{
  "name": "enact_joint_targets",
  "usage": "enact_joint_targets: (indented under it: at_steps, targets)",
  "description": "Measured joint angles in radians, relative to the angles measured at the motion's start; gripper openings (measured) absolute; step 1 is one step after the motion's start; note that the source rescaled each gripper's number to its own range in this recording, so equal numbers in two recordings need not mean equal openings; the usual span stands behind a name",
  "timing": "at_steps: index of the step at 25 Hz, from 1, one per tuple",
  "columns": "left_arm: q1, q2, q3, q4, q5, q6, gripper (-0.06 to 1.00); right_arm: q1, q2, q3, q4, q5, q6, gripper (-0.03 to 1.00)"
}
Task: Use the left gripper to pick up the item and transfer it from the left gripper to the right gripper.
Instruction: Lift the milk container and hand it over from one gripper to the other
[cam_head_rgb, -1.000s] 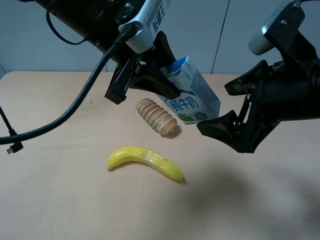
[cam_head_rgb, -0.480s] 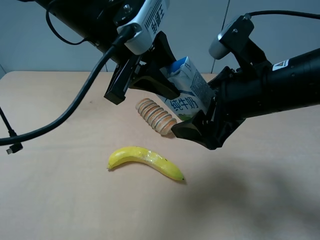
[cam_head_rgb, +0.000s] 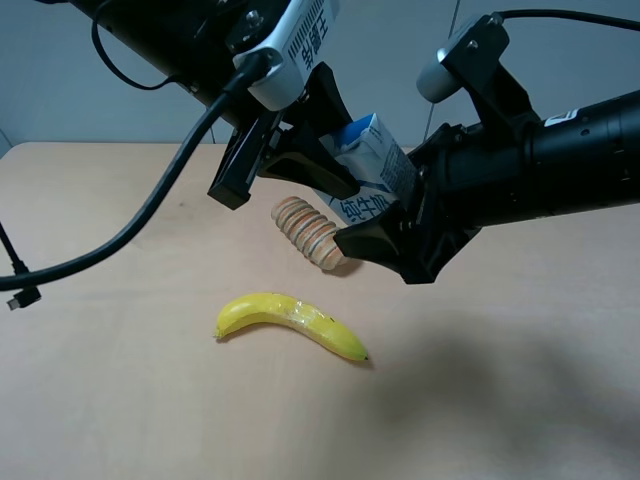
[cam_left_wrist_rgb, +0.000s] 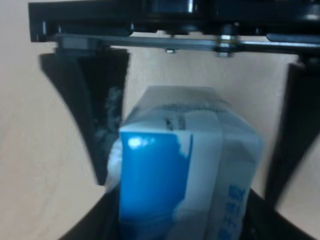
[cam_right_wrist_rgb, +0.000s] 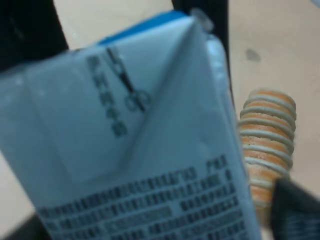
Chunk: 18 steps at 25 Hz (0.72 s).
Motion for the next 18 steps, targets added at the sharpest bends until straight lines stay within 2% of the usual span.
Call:
enact_joint_targets:
  at_steps: [1, 2, 3, 14, 15, 16, 18]
  targets:
    - [0.000, 0.000, 0.000, 0.000, 0.007, 0.000, 0.00, 0.000, 0.000, 0.000, -0.006, -0.011, -0.004, 0.16]
    - [0.000, 0.000, 0.000, -0.001, 0.002, 0.000, 0.00, 0.000, 0.000, 0.000, -0.013, -0.012, -0.008, 0.02]
    - [0.000, 0.000, 0.000, -0.002, 0.001, 0.000, 0.00, 0.000, 0.000, 0.000, -0.015, -0.013, -0.008, 0.04]
    - [0.000, 0.000, 0.000, 0.000, -0.010, 0.000, 0.00, 0.000, 0.000, 0.000, -0.022, -0.019, -0.010, 0.04]
    - [0.000, 0.000, 0.000, 0.004, -0.013, 0.000, 0.06, 0.000, 0.000, 0.000, -0.022, -0.019, -0.010, 0.04]
    - [0.000, 0.000, -0.001, 0.006, -0.023, 0.002, 0.17, 0.000, 0.000, 0.000, -0.022, -0.016, -0.010, 0.02]
    - [0.000, -0.005, -0.003, 0.013, -0.034, 0.002, 0.58, 0.000, 0.005, 0.000, -0.023, -0.015, -0.009, 0.00]
